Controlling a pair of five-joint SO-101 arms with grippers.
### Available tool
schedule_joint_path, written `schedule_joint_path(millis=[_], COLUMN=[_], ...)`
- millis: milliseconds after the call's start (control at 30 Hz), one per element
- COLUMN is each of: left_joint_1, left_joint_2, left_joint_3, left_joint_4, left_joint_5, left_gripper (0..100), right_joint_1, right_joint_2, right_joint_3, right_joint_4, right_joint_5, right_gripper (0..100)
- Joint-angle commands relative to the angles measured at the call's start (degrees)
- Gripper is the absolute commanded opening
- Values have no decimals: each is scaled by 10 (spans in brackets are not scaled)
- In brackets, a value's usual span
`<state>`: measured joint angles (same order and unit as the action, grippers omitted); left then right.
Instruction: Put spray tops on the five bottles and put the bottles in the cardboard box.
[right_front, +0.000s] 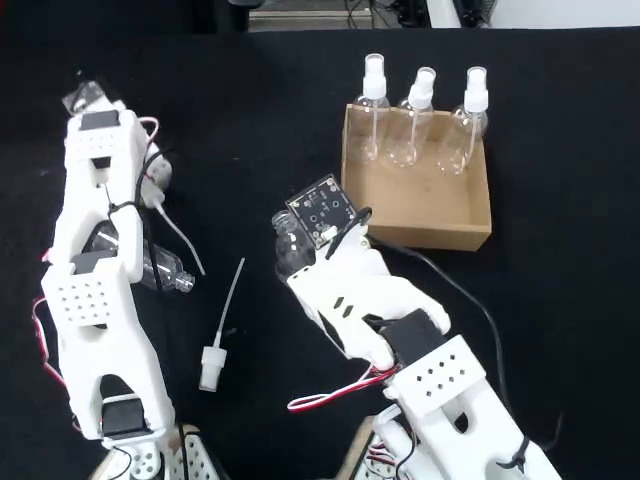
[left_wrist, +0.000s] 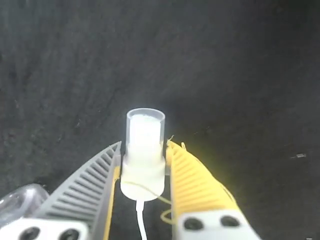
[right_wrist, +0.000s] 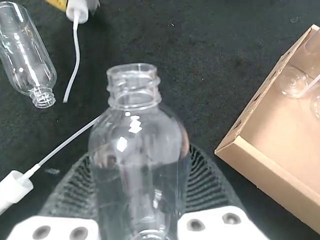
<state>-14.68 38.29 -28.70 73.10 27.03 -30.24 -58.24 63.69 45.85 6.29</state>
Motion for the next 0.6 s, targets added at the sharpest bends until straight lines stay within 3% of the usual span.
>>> schedule_joint_path(millis=[0,133,367,567], left_joint_1=[11,10,10,45], left_joint_2=[-23,-44,-56,-68], left_joint_3=[-77,-184,-357,-458], left_joint_4=[15,115,263,277], left_joint_5=[-18,-49,-95,-94], left_gripper=[30,29,29,29], right_joint_1=[9,9,6,6], right_joint_2=[-23,-23,-36,-120], right_joint_3=[-6,-1,70,124], right_joint_4=[1,-7,-125,-165], right_joint_5=[5,1,0,0], right_gripper=[11,11,11,11])
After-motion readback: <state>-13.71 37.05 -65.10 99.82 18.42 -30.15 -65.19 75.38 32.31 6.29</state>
